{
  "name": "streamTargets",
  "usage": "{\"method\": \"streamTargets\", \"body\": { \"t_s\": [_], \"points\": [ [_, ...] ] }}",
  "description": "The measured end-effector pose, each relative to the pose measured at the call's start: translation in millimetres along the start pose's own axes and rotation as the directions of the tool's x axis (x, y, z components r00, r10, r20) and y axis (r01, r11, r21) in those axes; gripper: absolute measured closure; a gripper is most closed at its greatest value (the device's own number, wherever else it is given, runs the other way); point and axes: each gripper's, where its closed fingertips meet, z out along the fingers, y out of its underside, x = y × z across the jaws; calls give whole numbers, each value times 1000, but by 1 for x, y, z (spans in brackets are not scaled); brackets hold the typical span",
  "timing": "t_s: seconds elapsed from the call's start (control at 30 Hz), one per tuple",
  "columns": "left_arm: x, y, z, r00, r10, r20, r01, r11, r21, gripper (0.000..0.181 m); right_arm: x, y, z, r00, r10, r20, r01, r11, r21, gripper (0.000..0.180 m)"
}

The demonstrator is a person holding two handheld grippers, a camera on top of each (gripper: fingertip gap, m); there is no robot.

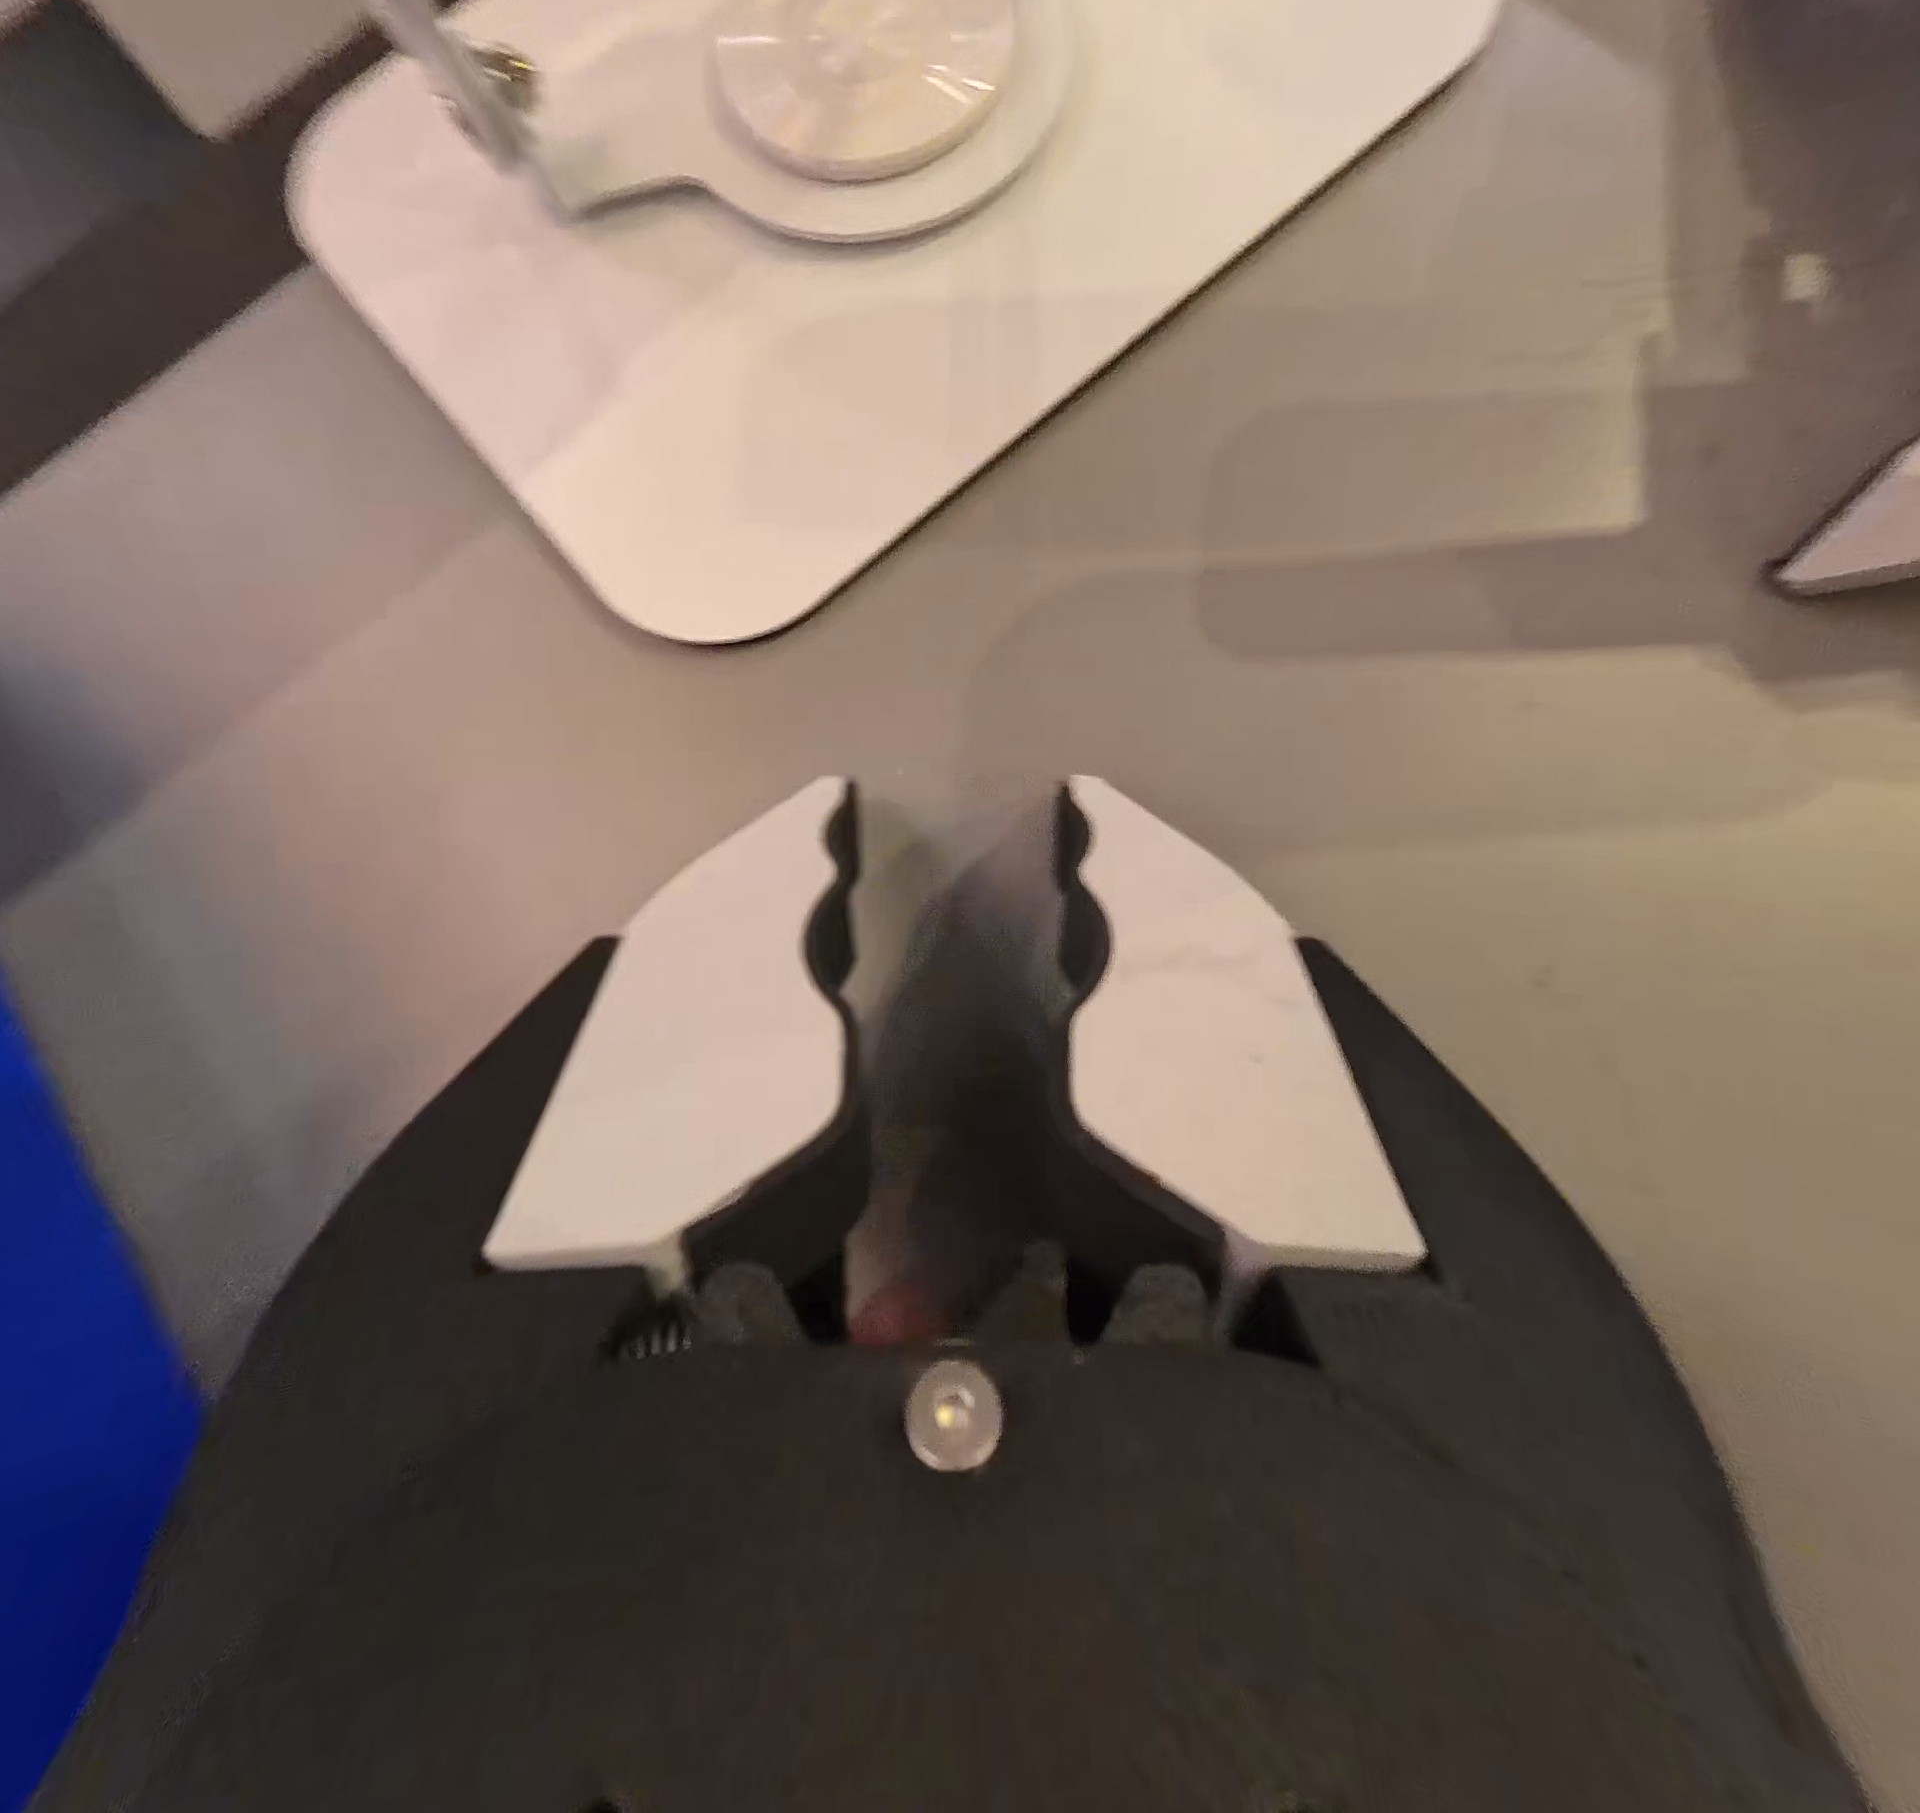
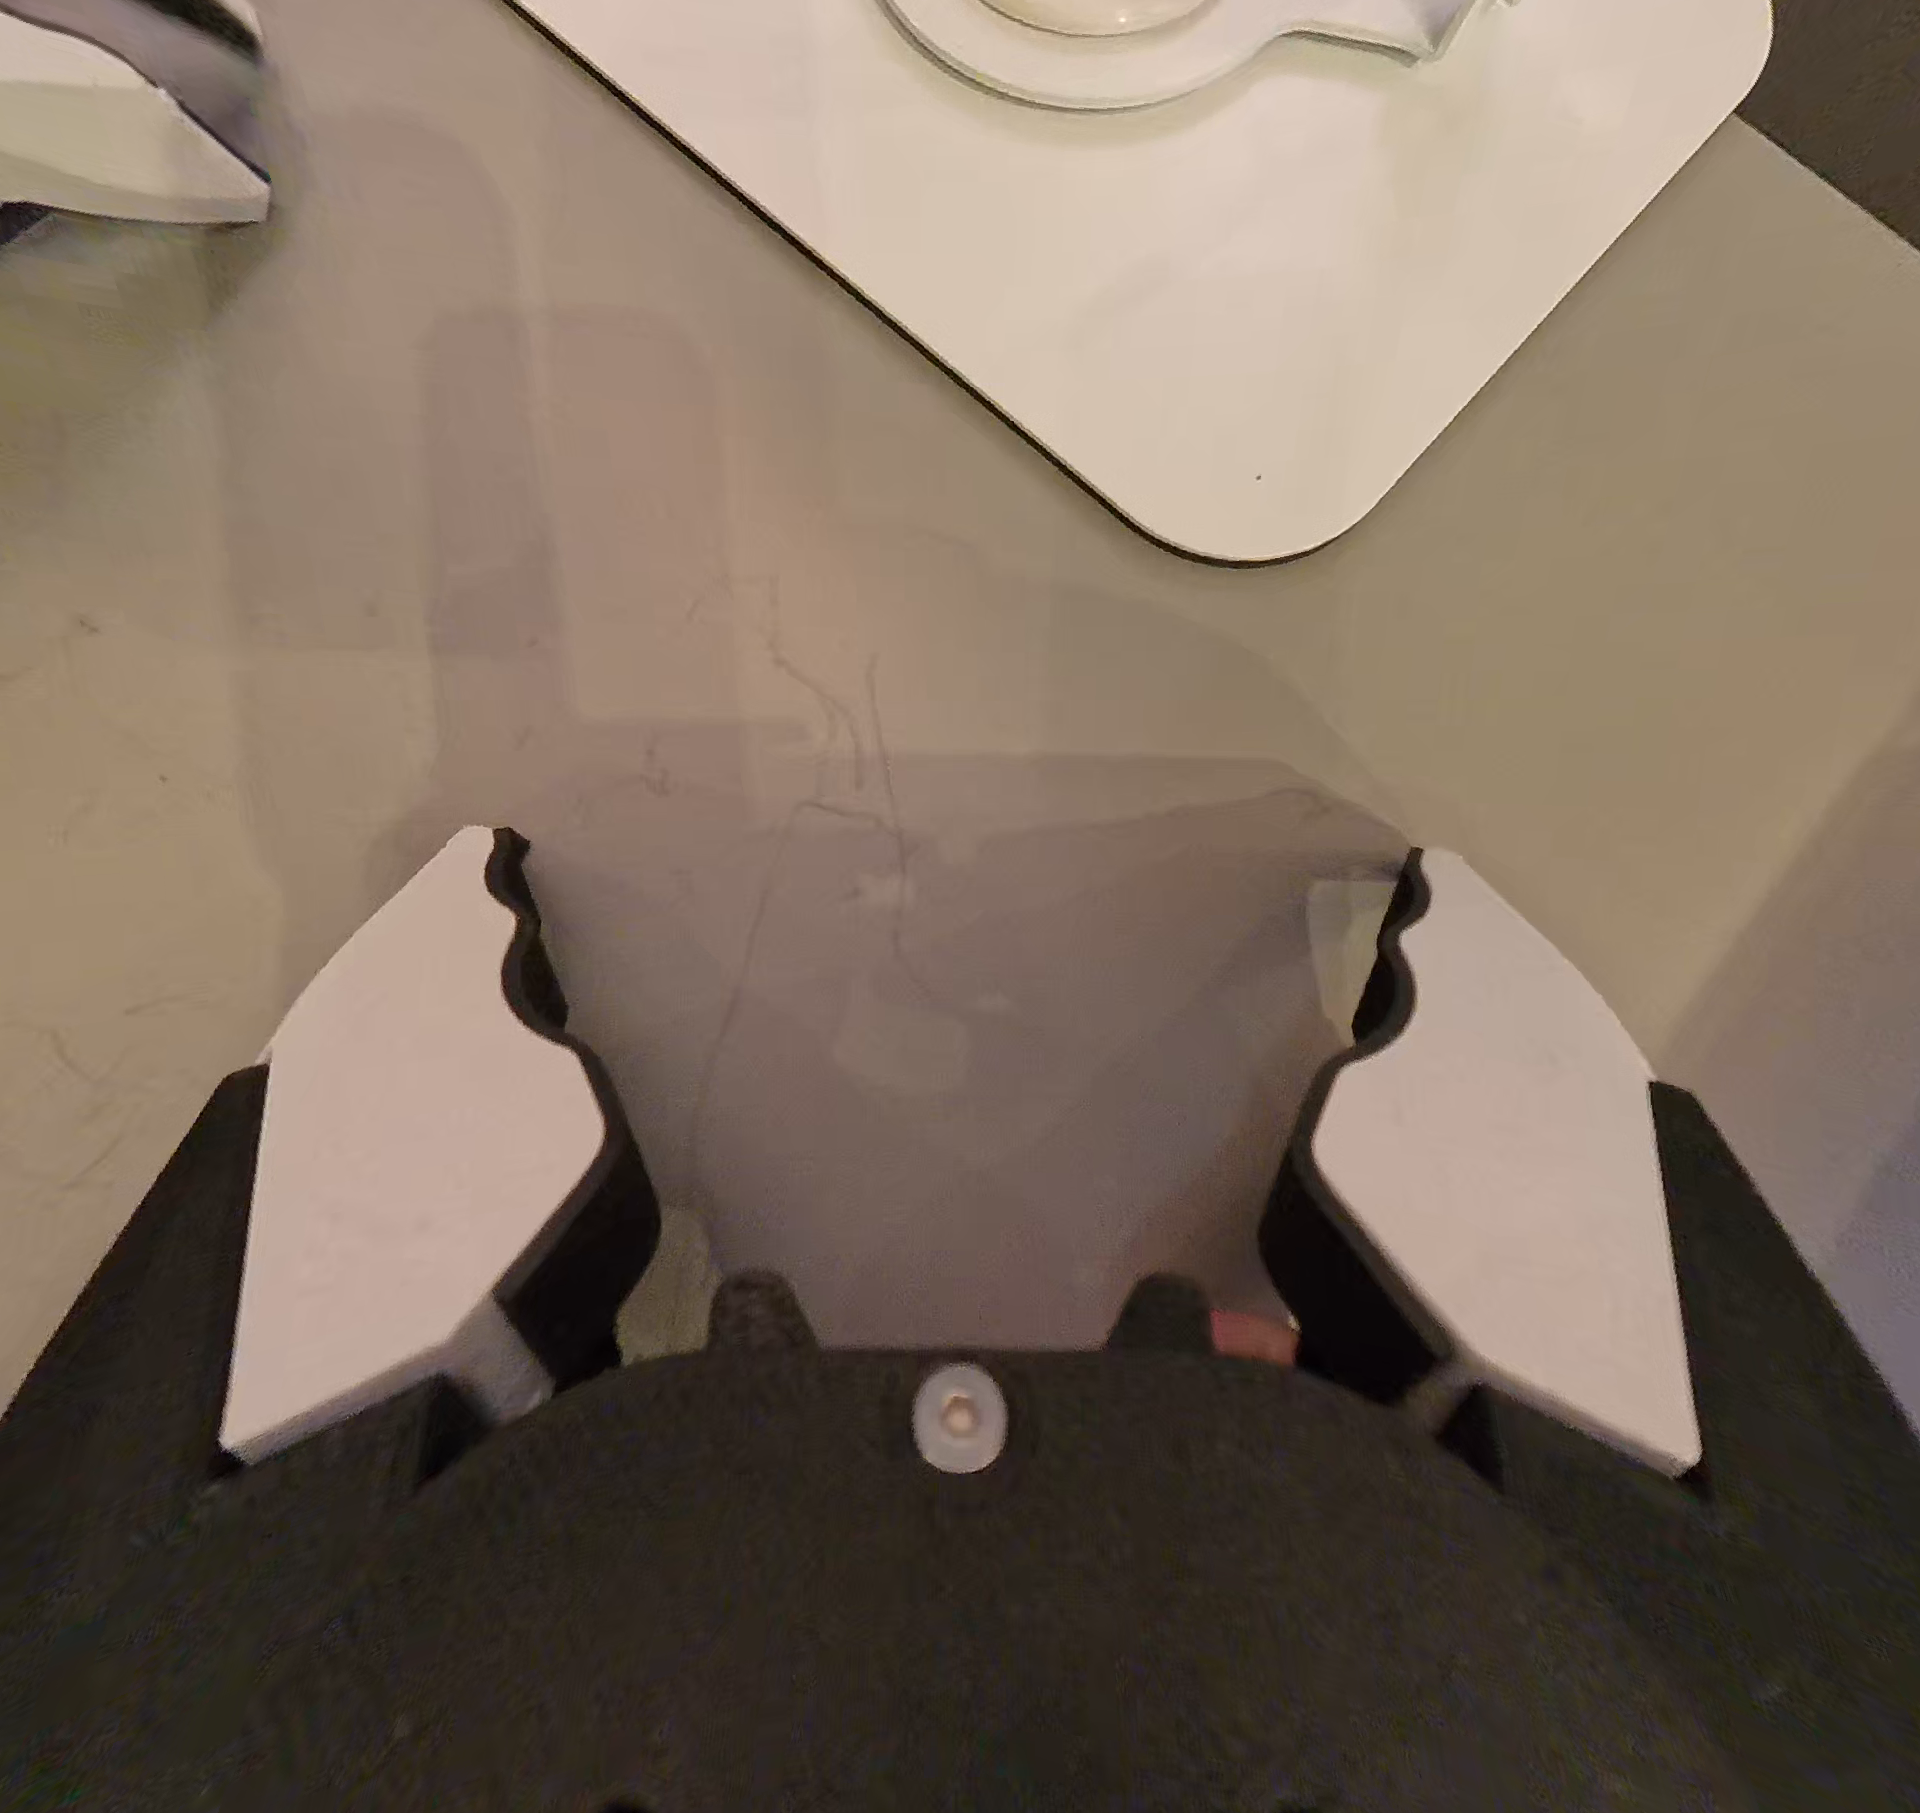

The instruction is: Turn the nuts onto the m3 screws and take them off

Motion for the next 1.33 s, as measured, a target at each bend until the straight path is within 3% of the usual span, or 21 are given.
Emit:
{"method": "streamTargets", "body": {
  "t_s": [0.03, 0.1, 0.2, 0.23, 0.3, 0.33, 0.37, 0.43, 0.47, 0.53, 0.67, 1.33],
  "points": [
    [-7, 1, -1, 999, -10, 47, 9, 1000, 13, 132, 0, 0, 0, 1000, 2, -2, -2, 1000, 0, 32],
    [-9, 2, -2, 998, -35, 60, 35, 999, 5, 126, 0, 1, -1, 1000, 16, -12, -16, 1000, -4, 32],
    [3, 3, -2, 999, -32, -41, 31, 1000, -3, 126, 0, 2, -2, 1000, 25, -19, -25, 1000, -5, 32],
    [9, 6, -3, 993, -70, -95, 68, 997, -27, 120, 0, 2, -2, 1000, 24, -18, -24, 1000, -5, 32],
    [26, 3, -10, 968, -85, -234, 83, 996, -16, 80, -1, 2, -2, 1000, 15, -11, -15, 1000, -5, 32],
    [27, 4, -9, 965, -91, -245, 90, 996, -14, 72, -2, 2, -2, 1000, 7, -4, -7, 1000, -6, 32],
    [25, 5, -9, 968, -79, -238, 76, 997, -20, 75, -3, 2, -2, 1000, -1, 4, 1, 1000, -5, 32],
    [23, 6, -4, 975, -59, -216, 55, 998, -25, 51, -4, 3, -3, 1000, -8, 10, 8, 1000, -4, 32],
    [20, 6, -2, 980, -52, -193, 46, 998, -33, 52, -4, 3, -3, 1000, -9, 10, 9, 1000, -5, 32],
    [13, 10, 3, 989, -65, -133, 56, 996, -68, 35, -4, 3, -3, 1000, -9, 11, 10, 1000, -4, 32],
    [12, 16, 2, 995, -13, -102, 4, 996, -93, 37, -4, 3, -3, 1000, -11, 11, 11, 1000, -1, 32],
    [9, 19, 1, 995, -29, -98, 20, 995, -96, 35, -4, 4, -4, 1000, 6, -2, -6, 1000, -1, 32]
  ]
}}
